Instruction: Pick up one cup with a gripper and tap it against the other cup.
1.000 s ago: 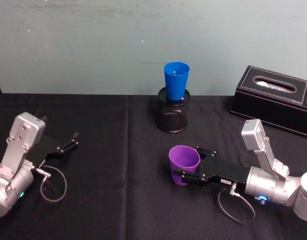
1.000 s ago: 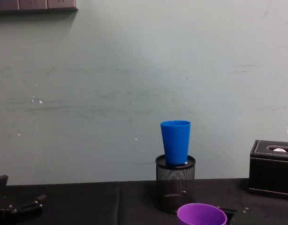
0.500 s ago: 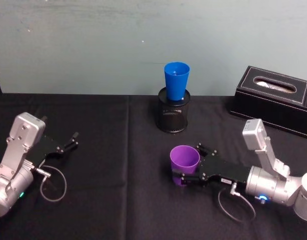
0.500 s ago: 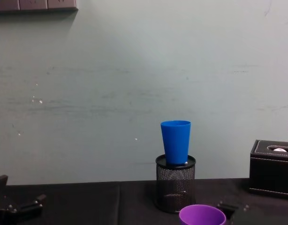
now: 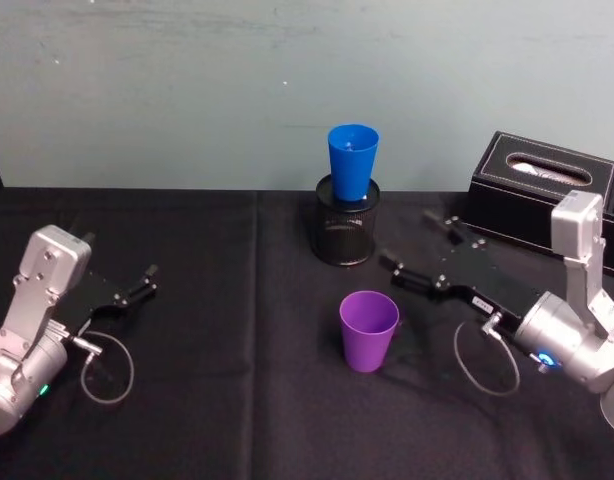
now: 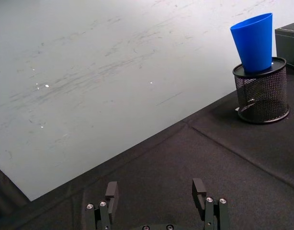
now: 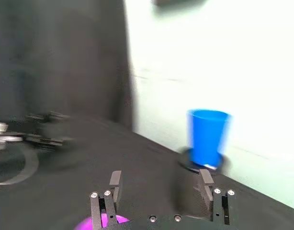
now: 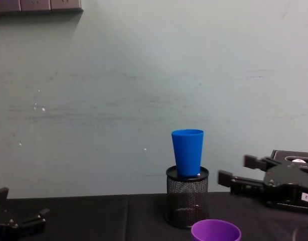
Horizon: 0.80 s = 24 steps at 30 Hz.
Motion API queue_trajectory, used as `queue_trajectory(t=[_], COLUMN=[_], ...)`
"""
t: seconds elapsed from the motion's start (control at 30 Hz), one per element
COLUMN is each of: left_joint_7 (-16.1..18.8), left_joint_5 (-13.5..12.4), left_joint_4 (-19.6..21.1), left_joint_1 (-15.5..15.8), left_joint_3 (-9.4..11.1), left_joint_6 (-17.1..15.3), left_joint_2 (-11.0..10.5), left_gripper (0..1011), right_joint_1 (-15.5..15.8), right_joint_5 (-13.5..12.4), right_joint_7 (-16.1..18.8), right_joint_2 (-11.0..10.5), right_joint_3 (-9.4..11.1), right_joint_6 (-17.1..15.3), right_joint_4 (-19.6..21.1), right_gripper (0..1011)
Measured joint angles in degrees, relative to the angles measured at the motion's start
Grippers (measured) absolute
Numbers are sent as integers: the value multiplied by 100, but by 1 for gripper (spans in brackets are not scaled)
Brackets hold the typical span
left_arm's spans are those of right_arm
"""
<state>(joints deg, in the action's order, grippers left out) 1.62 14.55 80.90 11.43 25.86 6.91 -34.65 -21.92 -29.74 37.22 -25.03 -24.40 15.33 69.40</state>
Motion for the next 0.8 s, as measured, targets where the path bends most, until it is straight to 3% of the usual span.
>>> queue_trajectory(t=[0.1, 0.27, 0.33, 0.47, 0.8], left_joint_7=[0, 0, 0, 0, 0], left_joint_5=[0, 0, 0, 0, 0], left_joint_4=[0, 0, 0, 0, 0], left_joint_1=[0, 0, 0, 0, 0], left_joint_3=[0, 0, 0, 0, 0], left_joint_6=[0, 0, 0, 0, 0], left_joint_2=[0, 0, 0, 0, 0], left_gripper=[1011, 1011, 1011, 1011, 1011], right_joint_1=[123, 187, 198, 209, 210], right_joint_5=[576, 1186, 1342, 1510, 1495], right_joint_7=[-1049, -1989, -2193, -2346, -2348], right_joint_2=[45, 151, 198, 250, 245], right_joint_3=[76, 87, 98, 123, 125], right_joint_6=[-269, -623, -669, -679, -678], right_joint_4=[120, 120, 90, 52, 58], right_gripper=[1003, 1003, 1003, 1003, 1003])
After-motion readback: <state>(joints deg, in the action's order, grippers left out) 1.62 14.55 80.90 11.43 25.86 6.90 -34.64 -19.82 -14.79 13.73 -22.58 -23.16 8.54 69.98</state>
